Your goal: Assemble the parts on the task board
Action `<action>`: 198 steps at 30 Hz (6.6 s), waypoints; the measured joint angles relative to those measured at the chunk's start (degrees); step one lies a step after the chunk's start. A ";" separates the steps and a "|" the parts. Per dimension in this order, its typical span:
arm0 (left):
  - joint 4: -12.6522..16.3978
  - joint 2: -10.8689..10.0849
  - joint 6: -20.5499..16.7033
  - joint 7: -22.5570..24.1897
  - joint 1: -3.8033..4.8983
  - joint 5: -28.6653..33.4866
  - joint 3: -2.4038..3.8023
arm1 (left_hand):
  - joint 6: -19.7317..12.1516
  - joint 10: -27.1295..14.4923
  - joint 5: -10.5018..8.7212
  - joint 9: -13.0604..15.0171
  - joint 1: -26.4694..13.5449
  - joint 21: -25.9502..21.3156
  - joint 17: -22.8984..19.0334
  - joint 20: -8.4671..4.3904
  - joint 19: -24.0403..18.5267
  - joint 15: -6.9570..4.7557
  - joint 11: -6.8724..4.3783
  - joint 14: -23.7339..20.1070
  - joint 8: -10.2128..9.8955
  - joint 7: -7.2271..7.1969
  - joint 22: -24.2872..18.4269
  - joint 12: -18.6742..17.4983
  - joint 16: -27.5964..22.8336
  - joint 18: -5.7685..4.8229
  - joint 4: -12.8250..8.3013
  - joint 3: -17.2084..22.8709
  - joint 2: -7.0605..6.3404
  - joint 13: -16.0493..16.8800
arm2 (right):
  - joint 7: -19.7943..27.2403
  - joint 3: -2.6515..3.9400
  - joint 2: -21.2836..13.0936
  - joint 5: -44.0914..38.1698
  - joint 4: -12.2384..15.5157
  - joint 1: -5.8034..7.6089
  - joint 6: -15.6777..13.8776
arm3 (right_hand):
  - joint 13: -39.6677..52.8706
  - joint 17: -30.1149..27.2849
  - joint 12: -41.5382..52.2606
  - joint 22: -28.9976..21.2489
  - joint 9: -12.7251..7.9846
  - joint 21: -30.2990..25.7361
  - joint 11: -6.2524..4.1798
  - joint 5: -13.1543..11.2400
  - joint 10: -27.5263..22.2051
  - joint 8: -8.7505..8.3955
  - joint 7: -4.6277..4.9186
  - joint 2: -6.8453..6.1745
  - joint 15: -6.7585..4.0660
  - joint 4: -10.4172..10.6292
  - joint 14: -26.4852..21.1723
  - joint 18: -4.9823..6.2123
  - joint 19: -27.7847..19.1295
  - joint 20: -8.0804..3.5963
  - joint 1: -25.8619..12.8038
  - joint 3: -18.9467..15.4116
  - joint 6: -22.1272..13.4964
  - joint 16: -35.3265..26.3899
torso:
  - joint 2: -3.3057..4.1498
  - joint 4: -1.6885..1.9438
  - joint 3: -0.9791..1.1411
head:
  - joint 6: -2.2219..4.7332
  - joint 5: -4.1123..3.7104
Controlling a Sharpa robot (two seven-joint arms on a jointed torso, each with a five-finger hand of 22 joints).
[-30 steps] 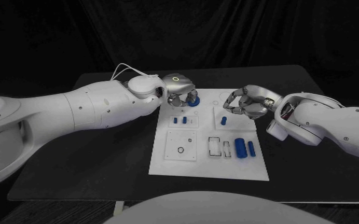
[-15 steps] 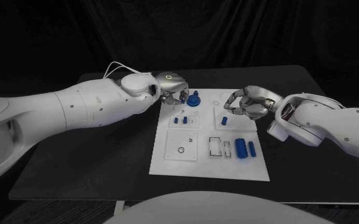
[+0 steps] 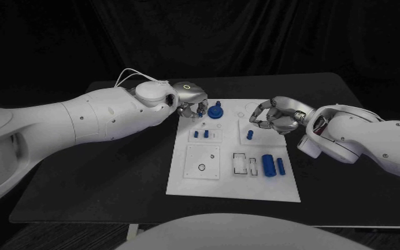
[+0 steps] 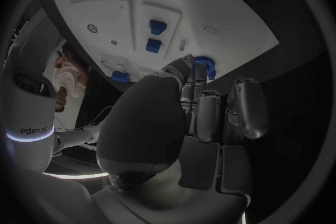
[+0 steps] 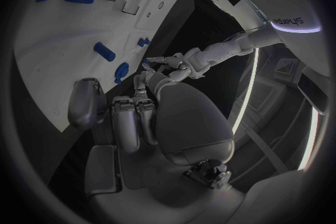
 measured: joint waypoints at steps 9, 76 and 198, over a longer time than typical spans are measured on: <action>-0.77 0.87 0.63 -0.24 -0.89 0.00 0.00 | -0.11 0.00 0.00 0.00 0.00 0.00 0.00 0.00 0.00 0.00 0.00 0.00 -0.01 -0.08 0.00 0.00 0.01 0.00 0.00 0.00 0.00 0.00 | -0.05 0.00 0.23 0.00 -0.20 -0.06 0.19 | 0.00 0.00 0.00 0.04 0.00 0.00 0.00 0.00 0.00 0.00 0.00 0.00 0.00 -0.16 0.00 0.00 0.00 0.00 0.00 0.16 0.00 0.00 | 0.04 -0.03 -0.02 | 0.00 0.15; -2.54 3.14 3.32 -0.48 -2.05 -0.01 0.00 | -0.53 0.39 -0.01 0.09 0.01 -0.82 -1.40 0.00 -0.42 0.22 0.40 -0.62 -0.89 -0.08 -0.01 -0.43 -0.69 0.00 -0.15 0.49 -0.01 -0.21 | -0.16 0.00 0.40 0.00 -0.29 -0.22 0.35 | 0.00 0.00 0.00 0.01 -0.13 -0.35 0.00 0.00 0.00 0.00 0.00 0.00 0.00 -0.33 0.00 0.00 0.00 0.00 0.00 0.33 0.00 0.00 | -0.02 -0.13 0.05 | 0.00 -0.46; 9.12 -13.01 11.80 29.32 -2.09 82.90 -0.07 | -52.17 -59.20 1.07 -12.68 -17.29 -67.16 -66.66 13.52 -81.69 13.03 0.79 -83.20 -9.53 -6.53 -65.40 -15.69 -79.14 2.24 9.20 -27.86 14.34 -14.14 | 5.84 -0.02 6.69 -32.53 -18.03 -2.35 -7.20 | -66.06 -2.65 -72.19 0.03 -6.46 -8.09 1.29 -11.55 -33.83 -23.60 -3.15 -7.83 0.24 9.16 -0.36 2.23 1.07 0.02 6.95 -7.91 11.30 -12.36 | -5.07 3.19 -2.94 | 0.00 -3.31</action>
